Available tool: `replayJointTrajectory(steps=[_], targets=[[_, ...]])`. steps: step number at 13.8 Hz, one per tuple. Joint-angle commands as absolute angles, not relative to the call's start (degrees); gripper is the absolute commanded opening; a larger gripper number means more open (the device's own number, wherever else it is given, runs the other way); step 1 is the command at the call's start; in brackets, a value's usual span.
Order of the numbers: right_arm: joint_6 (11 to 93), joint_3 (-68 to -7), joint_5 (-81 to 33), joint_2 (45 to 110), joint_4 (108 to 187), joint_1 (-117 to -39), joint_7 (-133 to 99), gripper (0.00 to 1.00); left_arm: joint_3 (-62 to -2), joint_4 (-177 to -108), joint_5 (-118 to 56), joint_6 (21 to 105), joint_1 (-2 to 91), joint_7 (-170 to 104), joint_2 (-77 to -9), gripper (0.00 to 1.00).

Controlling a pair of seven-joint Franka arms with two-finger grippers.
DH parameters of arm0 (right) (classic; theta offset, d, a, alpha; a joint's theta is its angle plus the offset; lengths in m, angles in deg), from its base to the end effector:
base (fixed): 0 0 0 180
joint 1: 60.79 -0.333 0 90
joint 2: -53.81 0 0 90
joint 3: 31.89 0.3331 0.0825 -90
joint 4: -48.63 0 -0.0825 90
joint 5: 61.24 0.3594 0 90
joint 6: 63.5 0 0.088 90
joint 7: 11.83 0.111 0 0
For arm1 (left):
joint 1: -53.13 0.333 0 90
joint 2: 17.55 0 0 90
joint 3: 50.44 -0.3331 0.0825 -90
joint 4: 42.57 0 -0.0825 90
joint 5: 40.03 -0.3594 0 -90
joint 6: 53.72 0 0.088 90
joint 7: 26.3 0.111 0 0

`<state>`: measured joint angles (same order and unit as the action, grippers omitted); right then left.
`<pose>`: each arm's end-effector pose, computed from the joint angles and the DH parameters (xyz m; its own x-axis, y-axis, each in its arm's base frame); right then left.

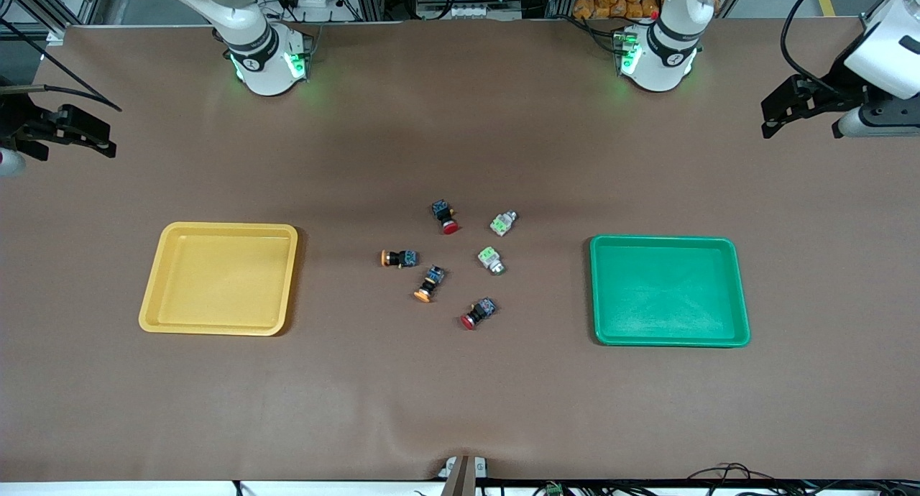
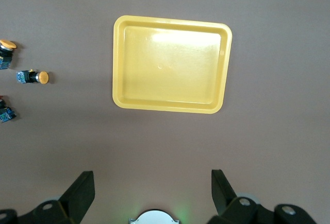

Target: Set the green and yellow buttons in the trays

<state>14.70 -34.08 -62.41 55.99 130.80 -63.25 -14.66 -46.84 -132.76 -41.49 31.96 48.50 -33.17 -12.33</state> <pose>0.5202 0.0004 0.6605 0.9929 0.0497 -0.1080 0.0518 -0.9985 0.0165 0.4872 -0.0693 0.6760 0.9996 -0.0217 0.0159 -0.0212 -0.9993 -0.0294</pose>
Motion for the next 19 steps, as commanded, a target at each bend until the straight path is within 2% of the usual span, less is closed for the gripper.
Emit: replayJointTrajectory(steps=[1, 6, 16, 19], targets=[[14.37, -34.18, -63.0, 55.92, 130.81, -63.6, -14.29, 1.0, -47.1, -131.43, -40.3, 29.79, 49.69, -32.54, -12.45, 1.0], [14.37, -34.18, -63.0, 55.92, 130.81, -63.6, -14.29, 1.0, -49.2, -131.25, -41.18, 29.25, 50.13, -32.54, -12.63, 1.0], [14.37, -34.18, -62.91, 55.92, 130.81, -63.42, -14.29, 1.0, -49.21, -132.22, -41.0, 27.67, 51.89, -33.5, -13.95, 1.0], [14.37, -34.18, -63.0, 55.92, 130.81, -63.42, -14.29, 1.0, -48.95, -132.31, -41.0, 27.84, 51.55, -34.73, -16.14, 1.0]])
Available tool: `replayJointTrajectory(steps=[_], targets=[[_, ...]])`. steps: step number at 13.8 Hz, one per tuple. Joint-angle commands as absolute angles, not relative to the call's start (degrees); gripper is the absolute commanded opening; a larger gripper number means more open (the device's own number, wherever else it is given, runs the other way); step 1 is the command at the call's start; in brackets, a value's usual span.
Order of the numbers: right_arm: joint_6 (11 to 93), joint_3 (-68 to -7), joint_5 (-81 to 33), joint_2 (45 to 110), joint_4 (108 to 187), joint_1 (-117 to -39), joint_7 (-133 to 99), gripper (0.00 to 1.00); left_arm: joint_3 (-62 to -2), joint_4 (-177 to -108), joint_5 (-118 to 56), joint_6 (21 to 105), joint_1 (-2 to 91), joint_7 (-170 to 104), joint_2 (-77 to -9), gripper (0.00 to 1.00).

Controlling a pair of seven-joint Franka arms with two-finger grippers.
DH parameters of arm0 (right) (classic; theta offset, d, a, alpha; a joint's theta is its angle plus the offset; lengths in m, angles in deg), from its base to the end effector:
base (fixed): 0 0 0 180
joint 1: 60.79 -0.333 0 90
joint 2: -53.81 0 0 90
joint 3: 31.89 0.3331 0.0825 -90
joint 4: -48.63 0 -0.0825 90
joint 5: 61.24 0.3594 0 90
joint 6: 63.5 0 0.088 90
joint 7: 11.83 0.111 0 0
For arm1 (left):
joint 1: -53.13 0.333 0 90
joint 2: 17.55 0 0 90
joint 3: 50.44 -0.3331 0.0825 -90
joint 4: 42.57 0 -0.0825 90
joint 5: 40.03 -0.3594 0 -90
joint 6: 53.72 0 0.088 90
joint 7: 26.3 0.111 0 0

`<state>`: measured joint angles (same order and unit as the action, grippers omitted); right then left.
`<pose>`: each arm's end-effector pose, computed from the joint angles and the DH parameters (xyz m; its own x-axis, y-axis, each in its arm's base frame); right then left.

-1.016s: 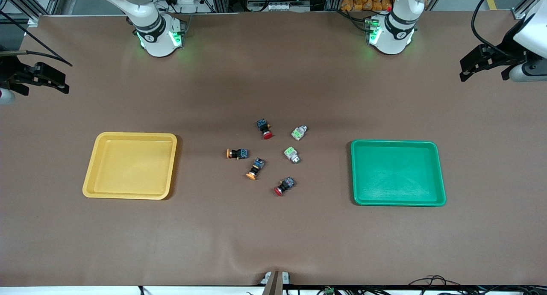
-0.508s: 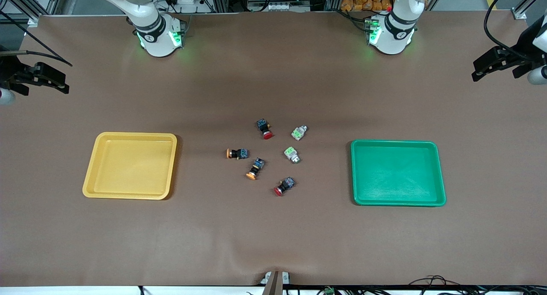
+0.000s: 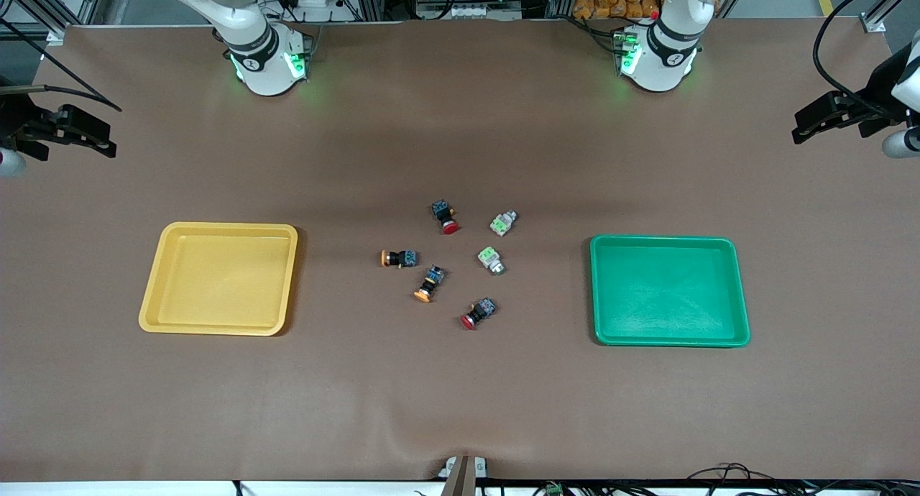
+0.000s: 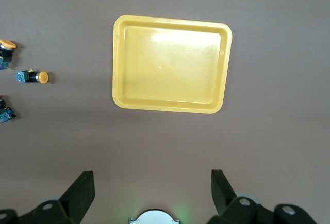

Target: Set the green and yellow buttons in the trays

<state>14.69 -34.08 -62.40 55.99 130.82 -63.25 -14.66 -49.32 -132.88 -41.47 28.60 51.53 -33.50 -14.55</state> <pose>0.5202 0.0004 0.6603 0.9928 0.0498 -0.1085 0.0518 -0.9985 0.0163 0.4977 -0.0209 0.6510 0.9932 0.0817 -0.0830 0.0789 -0.9962 -0.0368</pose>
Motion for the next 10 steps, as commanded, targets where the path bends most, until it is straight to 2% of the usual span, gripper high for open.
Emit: replayJointTrajectory(steps=[1, 4, 10], targets=[[14.37, -34.18, -63.0, 55.92, 130.81, -63.42, -14.29, 1.0, -48.77, -132.31, -40.57, 28.11, 51.37, -35.17, -17.1, 1.0], [14.37, -34.18, -63.0, 55.92, 130.81, -63.34, -14.38, 1.0, -46.14, -132.74, -40.39, 30.12, 50.75, -37.18, -20.09, 1.0], [14.37, -34.18, -63.0, 56.36, 130.72, -63.42, -14.38, 1.0, -37.36, -138.27, -40.39, 40.31, 50.66, -51.58, -24.22, 1.0]])
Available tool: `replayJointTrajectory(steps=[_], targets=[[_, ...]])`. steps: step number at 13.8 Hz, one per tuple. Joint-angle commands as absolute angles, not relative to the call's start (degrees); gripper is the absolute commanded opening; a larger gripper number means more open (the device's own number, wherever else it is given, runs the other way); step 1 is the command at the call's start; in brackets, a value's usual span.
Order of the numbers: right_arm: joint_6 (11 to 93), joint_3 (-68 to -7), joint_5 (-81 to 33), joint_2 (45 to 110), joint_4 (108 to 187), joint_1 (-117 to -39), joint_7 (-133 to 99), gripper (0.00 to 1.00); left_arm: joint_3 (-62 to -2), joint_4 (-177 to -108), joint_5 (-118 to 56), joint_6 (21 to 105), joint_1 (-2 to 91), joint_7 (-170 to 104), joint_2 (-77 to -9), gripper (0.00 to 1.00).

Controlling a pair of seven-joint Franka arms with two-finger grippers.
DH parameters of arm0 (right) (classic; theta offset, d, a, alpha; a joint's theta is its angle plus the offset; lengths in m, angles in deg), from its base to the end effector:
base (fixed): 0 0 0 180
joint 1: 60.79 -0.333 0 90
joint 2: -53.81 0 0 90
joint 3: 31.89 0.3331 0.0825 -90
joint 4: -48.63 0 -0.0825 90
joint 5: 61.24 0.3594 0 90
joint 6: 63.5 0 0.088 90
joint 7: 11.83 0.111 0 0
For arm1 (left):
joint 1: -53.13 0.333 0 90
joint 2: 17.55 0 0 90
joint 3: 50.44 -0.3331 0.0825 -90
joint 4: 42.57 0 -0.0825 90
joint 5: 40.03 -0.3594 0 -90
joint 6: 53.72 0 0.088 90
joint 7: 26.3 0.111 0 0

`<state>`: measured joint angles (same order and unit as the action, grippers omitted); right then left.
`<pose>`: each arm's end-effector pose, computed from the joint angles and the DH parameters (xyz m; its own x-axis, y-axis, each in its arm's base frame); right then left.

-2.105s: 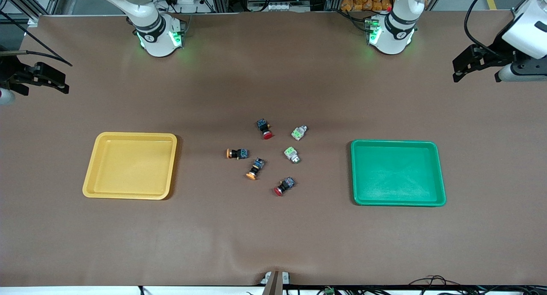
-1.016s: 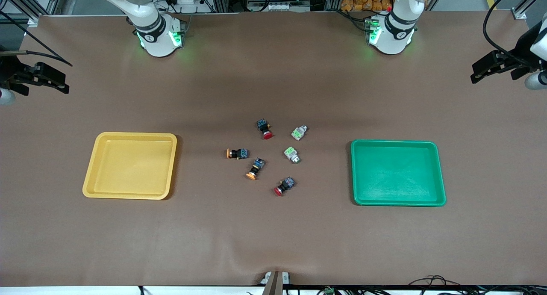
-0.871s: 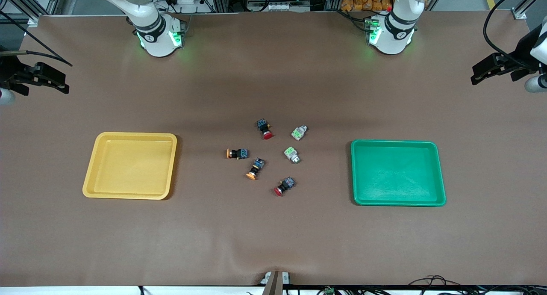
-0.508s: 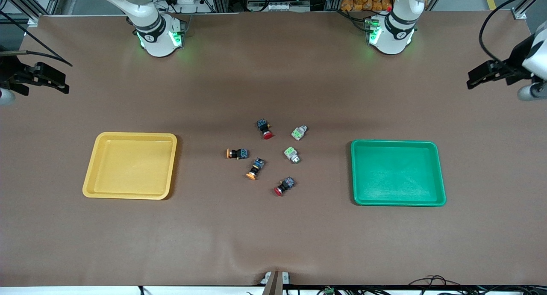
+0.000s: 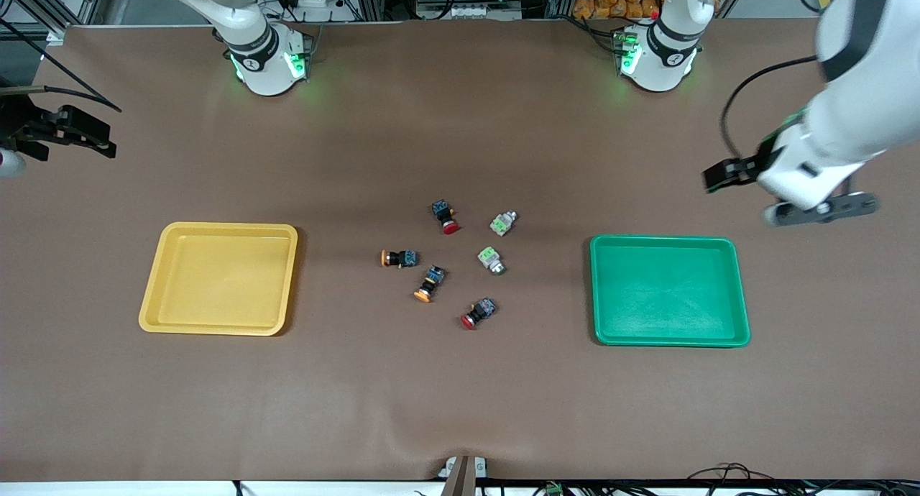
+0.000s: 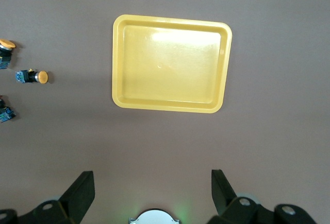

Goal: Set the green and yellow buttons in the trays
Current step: 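Reach the left gripper down to the green buttons and grasp one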

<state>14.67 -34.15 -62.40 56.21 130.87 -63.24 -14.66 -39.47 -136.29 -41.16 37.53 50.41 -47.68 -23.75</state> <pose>0.5214 -0.0003 0.6579 0.9924 0.0484 -0.1135 0.0505 -0.9986 0.0162 0.5420 -0.1245 0.5526 0.9812 0.1339 -0.1389 0.1276 -0.9904 -0.0532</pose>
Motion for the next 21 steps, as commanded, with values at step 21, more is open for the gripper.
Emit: replayJointTrajectory(steps=[21], targets=[[14.64, -34.18, -62.74, 56.36, 130.63, -63.69, -14.38, 1.0, -29.08, -144.79, -50.4, 68.87, 33.8, -110.74, -47.69, 1.0]])
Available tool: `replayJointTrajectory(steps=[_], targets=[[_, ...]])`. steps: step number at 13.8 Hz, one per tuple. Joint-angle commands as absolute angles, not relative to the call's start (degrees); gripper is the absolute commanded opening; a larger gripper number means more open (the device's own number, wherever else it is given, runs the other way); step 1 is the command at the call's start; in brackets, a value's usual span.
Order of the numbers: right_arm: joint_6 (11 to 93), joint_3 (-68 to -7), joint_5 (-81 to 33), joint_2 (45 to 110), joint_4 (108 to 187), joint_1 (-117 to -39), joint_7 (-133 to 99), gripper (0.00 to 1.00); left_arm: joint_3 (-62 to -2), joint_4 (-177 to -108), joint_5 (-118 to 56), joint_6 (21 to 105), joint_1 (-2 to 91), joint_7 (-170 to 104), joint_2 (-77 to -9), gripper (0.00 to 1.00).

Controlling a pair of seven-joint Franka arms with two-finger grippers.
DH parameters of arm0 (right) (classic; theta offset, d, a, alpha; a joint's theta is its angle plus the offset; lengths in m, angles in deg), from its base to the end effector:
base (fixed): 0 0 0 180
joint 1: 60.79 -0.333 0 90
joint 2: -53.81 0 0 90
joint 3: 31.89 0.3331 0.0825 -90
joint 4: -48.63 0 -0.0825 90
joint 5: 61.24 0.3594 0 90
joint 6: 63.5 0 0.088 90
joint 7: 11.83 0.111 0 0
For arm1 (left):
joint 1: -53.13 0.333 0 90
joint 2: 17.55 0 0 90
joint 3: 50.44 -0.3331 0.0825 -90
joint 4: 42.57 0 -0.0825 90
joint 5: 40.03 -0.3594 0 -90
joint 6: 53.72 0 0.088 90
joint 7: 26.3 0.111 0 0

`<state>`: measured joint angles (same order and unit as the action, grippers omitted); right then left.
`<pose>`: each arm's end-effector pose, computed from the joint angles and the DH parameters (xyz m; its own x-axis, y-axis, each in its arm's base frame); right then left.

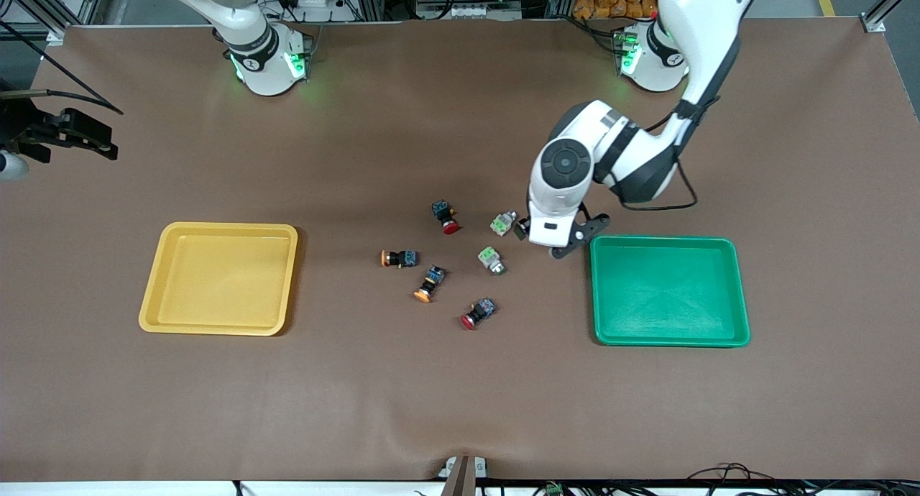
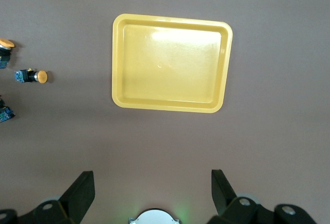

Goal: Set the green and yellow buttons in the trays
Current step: 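Reach the left gripper down to the green buttons and grasp one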

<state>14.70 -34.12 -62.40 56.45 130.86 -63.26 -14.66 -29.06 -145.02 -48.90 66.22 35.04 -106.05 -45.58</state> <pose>0.5228 0.0002 0.6558 0.9919 0.0492 -0.1170 0.0515 -0.9985 0.0162 0.4997 -0.3734 0.3100 0.7951 0.6018 -0.0756 0.5902 -0.7964 -0.1321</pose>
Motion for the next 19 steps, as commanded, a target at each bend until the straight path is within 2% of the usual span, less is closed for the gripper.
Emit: replayJointTrajectory(steps=[1, 6, 12, 17, 19], targets=[[14.64, -34.18, -62.83, 56.36, 130.63, -63.6, -14.38, 1.0, -29.08, -145.22, -50.41, 70.63, 33.62, -111.45, -48.48, 1.0], [15.25, -34.27, -63.26, 56.53, 130.46, -62.9, -14.64, 1.0, -29.08, -149.36, -50.4, 81.1, 33.7, -111.64, -51.03, 1.0], [18.24, -34.44, -63.62, 58.64, 130.28, -62.11, -15.17, 1.0, -29.08, -149.27, -50.41, 84.09, 32.91, -111.55, -54.02, 1.0], [18.67, -34.53, -63.88, 64.42, 130.19, -61.49, -15.17, 1.0, -28.99, -149.27, -50.32, 85.94, 32.56, -111.64, -55.43, 1.0], [21.47, -34.44, -63.7, 66.72, 130.19, -62.1, -15.17, 1.0, -28.99, -149.36, -50.32, 85.94, 32.47, -111.64, -55.96, 1.0]])
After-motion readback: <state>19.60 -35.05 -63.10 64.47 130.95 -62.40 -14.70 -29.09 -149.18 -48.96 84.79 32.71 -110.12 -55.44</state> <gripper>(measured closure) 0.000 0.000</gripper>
